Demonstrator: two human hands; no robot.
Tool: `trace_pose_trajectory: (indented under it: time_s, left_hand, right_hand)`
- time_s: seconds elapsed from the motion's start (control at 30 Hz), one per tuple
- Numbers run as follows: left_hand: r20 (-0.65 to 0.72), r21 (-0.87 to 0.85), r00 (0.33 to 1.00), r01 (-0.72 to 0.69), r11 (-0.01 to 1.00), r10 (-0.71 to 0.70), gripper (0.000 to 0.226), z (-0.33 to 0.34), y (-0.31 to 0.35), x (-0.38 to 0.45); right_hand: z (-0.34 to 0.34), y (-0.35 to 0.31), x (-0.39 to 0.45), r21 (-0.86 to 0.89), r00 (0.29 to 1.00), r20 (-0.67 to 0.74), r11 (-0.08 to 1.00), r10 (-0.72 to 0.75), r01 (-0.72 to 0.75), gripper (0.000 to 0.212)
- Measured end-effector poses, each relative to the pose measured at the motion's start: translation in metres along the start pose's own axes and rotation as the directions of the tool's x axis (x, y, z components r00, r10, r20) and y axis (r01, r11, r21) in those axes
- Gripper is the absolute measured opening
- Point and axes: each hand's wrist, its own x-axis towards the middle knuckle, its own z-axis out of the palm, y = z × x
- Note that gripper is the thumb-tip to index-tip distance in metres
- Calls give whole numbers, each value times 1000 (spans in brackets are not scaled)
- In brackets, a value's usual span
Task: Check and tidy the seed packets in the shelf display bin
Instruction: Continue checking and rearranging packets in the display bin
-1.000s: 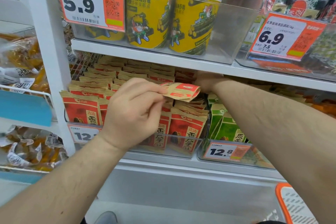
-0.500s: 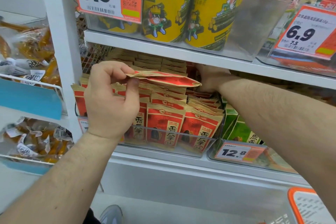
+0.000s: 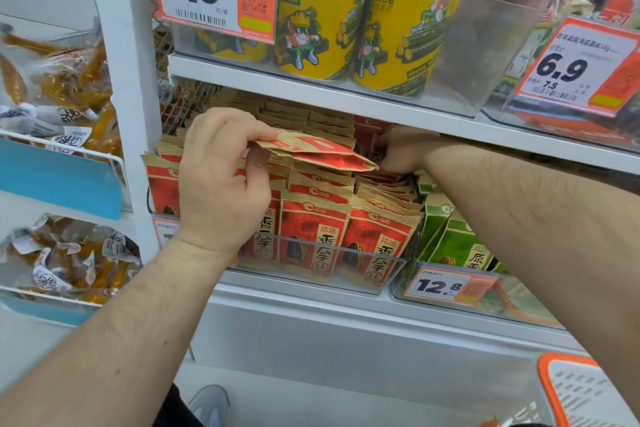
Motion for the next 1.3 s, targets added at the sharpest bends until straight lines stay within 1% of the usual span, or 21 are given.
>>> trace_pose_trajectory:
  time_s: [0.07, 0.13, 0.2, 0.27, 0.43, 0.53, 0.6, 0.67, 0.73, 0.8, 0.9, 1.0, 1.03, 1.07, 1.1, 1.13, 1.17, 1.2, 1.23, 1.27, 1.3]
  left_hand:
    - [8, 22, 1000, -13, 1000, 13, 22, -1, 2, -1]
    - [2, 11, 1000, -17, 1000, 17, 23, -3, 3, 0]
    - [3, 10, 1000, -8, 1000, 8, 21, -4, 6, 2]
    - [8, 4, 1000, -11, 1000, 11, 21, -5, 8, 3]
    - [-4, -16, 1000, -25, 1000, 24, 21, -9, 14, 9]
    - [-9, -11, 1000, -25, 1000, 25, 18, -13, 22, 16]
    - [-12, -21, 999, -40, 999, 39, 17, -14, 27, 20]
    - [-23, -34, 998, -54, 998, 53, 16, -15, 33, 24]
    - [-36, -41, 997, -67, 997, 65, 16, -17, 39, 27]
    - [-47, -50, 995, -85, 995, 83, 17, -19, 46, 30]
    - [-37, -66, 995, -95, 993, 92, 20, -24, 58, 37]
    - [33, -103, 998, -56, 993, 59, 20, -31, 73, 49]
    - [74, -126, 996, -41, 991, 51, 21, -32, 79, 53]
    - [119, -150, 992, -24, 988, 42, 23, -33, 84, 56]
    - [170, -174, 985, -2, 985, 32, 26, -34, 89, 59]
    - [229, -203, 973, 35, 979, 12, 29, -33, 92, 60]
    - [291, -247, 956, 102, 964, -27, 32, -32, 94, 60]
    - [352, -301, 932, 200, 932, -87, 33, -30, 95, 59]
    - [405, -363, 899, 326, 873, -167, 32, -28, 95, 56]
    - [452, -421, 852, 464, 779, -263, 30, -26, 95, 52]
    - [497, -469, 790, 592, 655, -359, 27, -22, 95, 46]
  right_hand:
    - [-1, 0, -4, 97, 999, -24, 995, -34, 36, 32]
    - [0, 4, -5, 104, 996, -79, 993, -48, 56, 28]
    - [0, 6, -7, 110, 995, -103, 993, -17, 28, 32]
    - [0, 8, -12, 149, 995, -96, 989, 1, 13, 34]
    - [-6, 4, -34, 219, 999, -38, 976, 25, -16, 40]
    - [-17, -8, -59, 252, 996, -86, 966, -36, 57, 44]
    - [-22, -18, -79, 248, 983, -149, 959, -106, 141, 41]
    - [-24, -24, -98, 270, 971, -180, 942, -156, 202, 37]
    - [-25, -29, -115, 358, 964, -204, 904, -169, 235, 33]
    - [-28, -32, -130, 456, 950, -268, 848, -159, 270, 30]
    - [-40, -40, -154, 608, 915, -374, 705, -151, 365, 31]
    - [-53, -48, -179, 648, 834, -515, 548, -197, 529, 41]
    - [-55, -51, -186, 647, 803, -563, 501, -195, 575, 41]
    - [-55, -54, -191, 641, 778, -603, 472, -178, 605, 37]
    - [-52, -57, -194, 623, 756, -638, 477, -149, 620, 31]
    - [-48, -60, -195, 599, 734, -671, 505, -106, 621, 26]
    - [-42, -61, -195, 599, 722, -690, 519, -54, 610, 21]
    - [-35, -63, -194, 633, 727, -687, 496, 8, 594, 17]
    - [-27, -64, -194, 694, 751, -657, 441, 66, 569, 14]
    - [-19, -65, -194, 755, 783, -613, 373, 109, 539, 14]
    - [-11, -67, -195, 808, 816, -562, 298, 136, 507, 14]
